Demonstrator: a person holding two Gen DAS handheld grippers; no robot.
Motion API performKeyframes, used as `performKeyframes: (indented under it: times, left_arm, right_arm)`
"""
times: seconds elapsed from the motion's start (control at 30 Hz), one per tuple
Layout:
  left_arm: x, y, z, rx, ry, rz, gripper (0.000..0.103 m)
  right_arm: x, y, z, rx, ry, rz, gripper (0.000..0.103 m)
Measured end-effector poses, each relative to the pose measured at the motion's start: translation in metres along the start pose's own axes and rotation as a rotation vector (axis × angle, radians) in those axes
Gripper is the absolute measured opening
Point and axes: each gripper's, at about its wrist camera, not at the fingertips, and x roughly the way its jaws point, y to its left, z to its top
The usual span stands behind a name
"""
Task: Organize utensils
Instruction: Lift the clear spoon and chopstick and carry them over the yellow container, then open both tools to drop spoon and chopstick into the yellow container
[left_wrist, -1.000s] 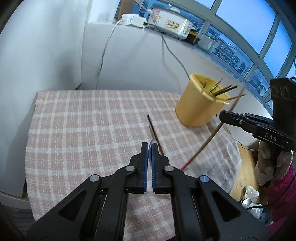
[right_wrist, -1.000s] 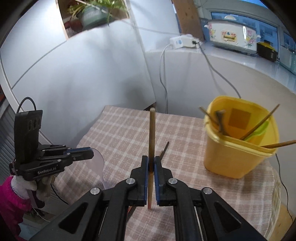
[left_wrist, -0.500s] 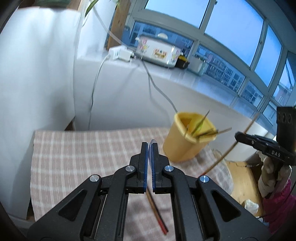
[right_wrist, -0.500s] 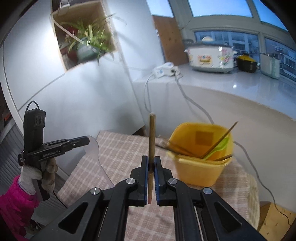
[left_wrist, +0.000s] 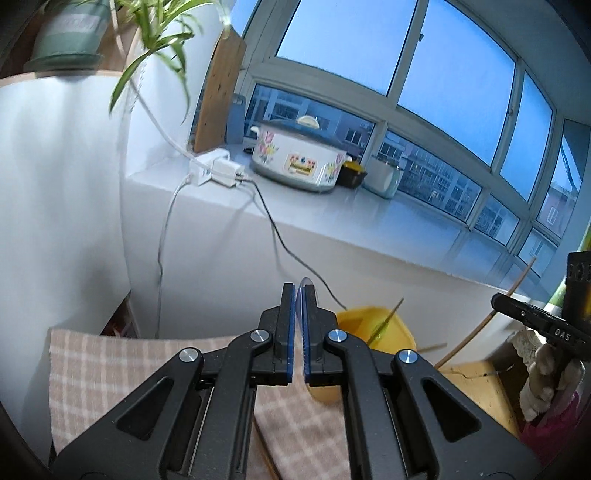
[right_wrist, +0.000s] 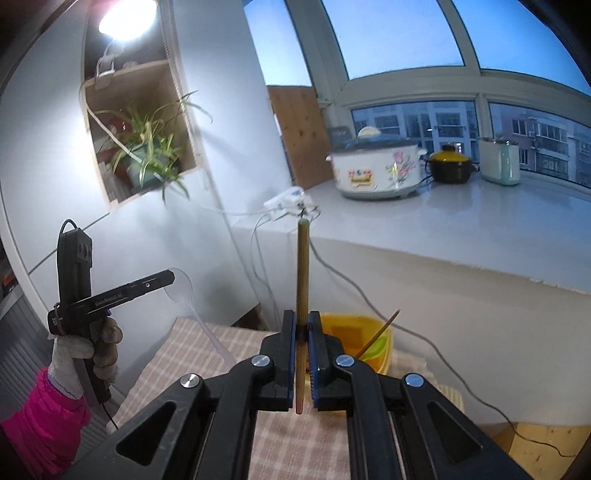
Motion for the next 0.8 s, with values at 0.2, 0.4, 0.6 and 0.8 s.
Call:
performKeyframes:
  times: [0.2, 0.4, 0.6, 0.8]
  left_arm:
    - [0.026, -0.014, 0.013, 0.010, -0.021, -0.004, 0.000]
    - [0.054, -0.021, 0.015, 0.013, -0.012, -0.004, 0.000]
    - [0.075, -0.024, 0.007, 0.022, 0.019, 0.008, 0.000]
    - [0.091, -0.035, -0.003, 0.066, 0.035, 0.028, 0.000]
  right_arm:
    - [0.011, -0.009, 0.017, 0.007, -0.022, -0.025, 0.004]
    - [0.028, -0.023, 0.024, 0.034, -0.031, -0.056, 0.004]
    - [0.047, -0.039, 0.020, 0.067, 0.001, -0.064, 0.004]
    - [0.064, -0.047, 0.007, 0.077, 0.045, -0.072, 0.004]
